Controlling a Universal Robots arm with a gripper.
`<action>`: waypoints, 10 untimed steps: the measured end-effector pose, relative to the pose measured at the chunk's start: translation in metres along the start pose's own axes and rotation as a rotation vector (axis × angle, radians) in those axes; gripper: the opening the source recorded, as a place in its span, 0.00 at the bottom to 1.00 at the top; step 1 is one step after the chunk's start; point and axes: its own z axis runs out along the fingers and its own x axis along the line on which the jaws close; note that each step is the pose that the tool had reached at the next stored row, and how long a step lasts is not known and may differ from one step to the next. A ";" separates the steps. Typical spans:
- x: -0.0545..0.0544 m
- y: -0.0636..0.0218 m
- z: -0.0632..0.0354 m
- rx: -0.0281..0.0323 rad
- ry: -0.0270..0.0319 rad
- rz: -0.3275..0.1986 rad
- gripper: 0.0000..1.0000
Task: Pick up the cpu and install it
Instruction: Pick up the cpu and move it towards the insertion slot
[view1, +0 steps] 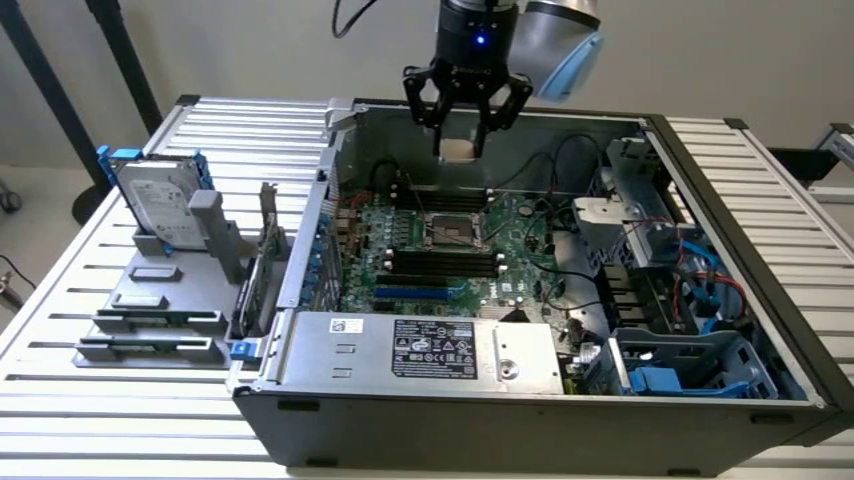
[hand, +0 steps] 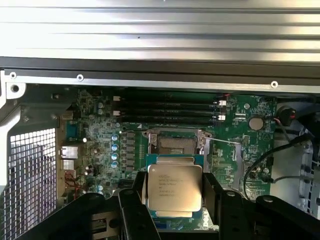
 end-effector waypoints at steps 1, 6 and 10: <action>-0.001 0.0002 0.0018 0.0001 0.0001 -0.002 0.55; -0.002 0.0005 0.0109 0.0003 -0.0001 -0.009 0.55; -0.002 0.0005 0.0112 0.0003 -0.0007 -0.010 0.55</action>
